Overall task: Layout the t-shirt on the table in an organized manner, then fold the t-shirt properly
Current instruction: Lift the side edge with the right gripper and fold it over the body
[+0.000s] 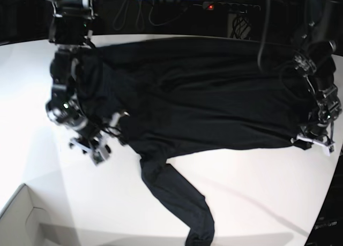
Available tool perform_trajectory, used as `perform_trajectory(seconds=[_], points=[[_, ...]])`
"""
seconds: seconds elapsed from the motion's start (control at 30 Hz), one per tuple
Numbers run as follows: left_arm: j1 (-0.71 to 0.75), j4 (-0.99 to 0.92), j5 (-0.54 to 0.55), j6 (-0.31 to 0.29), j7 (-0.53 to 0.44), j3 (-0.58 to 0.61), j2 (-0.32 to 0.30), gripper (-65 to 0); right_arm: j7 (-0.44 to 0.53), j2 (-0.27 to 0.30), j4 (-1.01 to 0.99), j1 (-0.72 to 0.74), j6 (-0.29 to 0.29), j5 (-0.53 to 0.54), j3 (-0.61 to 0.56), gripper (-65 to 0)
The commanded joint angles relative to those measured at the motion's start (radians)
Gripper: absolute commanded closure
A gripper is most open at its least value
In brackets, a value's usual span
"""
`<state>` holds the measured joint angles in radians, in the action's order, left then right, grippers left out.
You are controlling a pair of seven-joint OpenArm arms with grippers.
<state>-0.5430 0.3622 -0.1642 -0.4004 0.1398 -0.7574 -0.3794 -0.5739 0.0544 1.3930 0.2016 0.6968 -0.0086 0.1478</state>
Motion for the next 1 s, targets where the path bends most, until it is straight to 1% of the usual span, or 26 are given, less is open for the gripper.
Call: perform_trajectory(seconds=[0.0, 0.13, 0.27, 0.4, 0.5, 0.57, 0.63, 0.73, 0.77, 0.83, 0.97], points=[[-0.002, 0.001, -0.016, -0.002, 0.047, 0.002, -0.007, 0.0, 0.016, 0.002, -0.020, 0.045, 0.001, 0.009, 0.000, -34.8], [0.001, 0.001, -0.018, -0.002, 0.047, 0.002, -0.007, 0.0, 0.021, -0.024, -0.188, 0.141, 0.001, 0.009, 0.000, -34.9], [0.019, 0.002, -0.015, -0.002, 0.047, 0.002, -0.007, 0.0, 0.024, -0.028, -0.310, 0.197, 0.001, 0.009, 0.003, -34.8], [0.021, 0.004, -0.016, -0.002, 0.047, 0.003, -0.007, 0.0, 0.082, -0.026, -0.381, 0.207, 0.001, 0.009, 0.003, -34.7], [0.021, 0.004, -0.016, -0.002, 0.047, 0.003, -0.010, 0.0, 0.117, -0.018, -0.449, 0.206, 0.001, 0.009, 0.003, -33.3], [0.021, 0.005, -0.016, -0.002, 0.047, 0.003, -0.010, 0.0, 0.130, -0.004, -0.472, 0.206, 0.001, 0.009, 0.003, -29.1], [0.021, 0.010, -0.016, -0.002, 0.047, 0.003, -0.011, 0.0, 0.131, 0.009, -0.470, 0.192, 0.001, 0.009, 0.003, -21.5], [0.021, 0.024, -0.013, -0.009, 0.047, -0.003, -0.011, 0.0, 0.130, 0.011, -0.410, 0.169, 0.001, 0.011, 0.003, -4.1], [0.021, 0.047, -0.011, -0.010, 0.048, -0.004, -0.011, 0.0, 0.124, 0.011, -0.380, 0.158, 0.001, 0.011, 0.003, 0.0], [0.031, 0.125, 0.015, -0.010, 0.056, -0.004, -0.003, 0.0, 0.122, 0.011, -0.298, 0.124, 0.001, 0.011, 0.003, 0.0], [0.110, 0.289, 0.134, -0.010, 0.057, -0.001, 0.018, 0.0, 0.122, 0.005, -0.129, 0.042, 0.001, 0.011, -0.001, 0.0]])
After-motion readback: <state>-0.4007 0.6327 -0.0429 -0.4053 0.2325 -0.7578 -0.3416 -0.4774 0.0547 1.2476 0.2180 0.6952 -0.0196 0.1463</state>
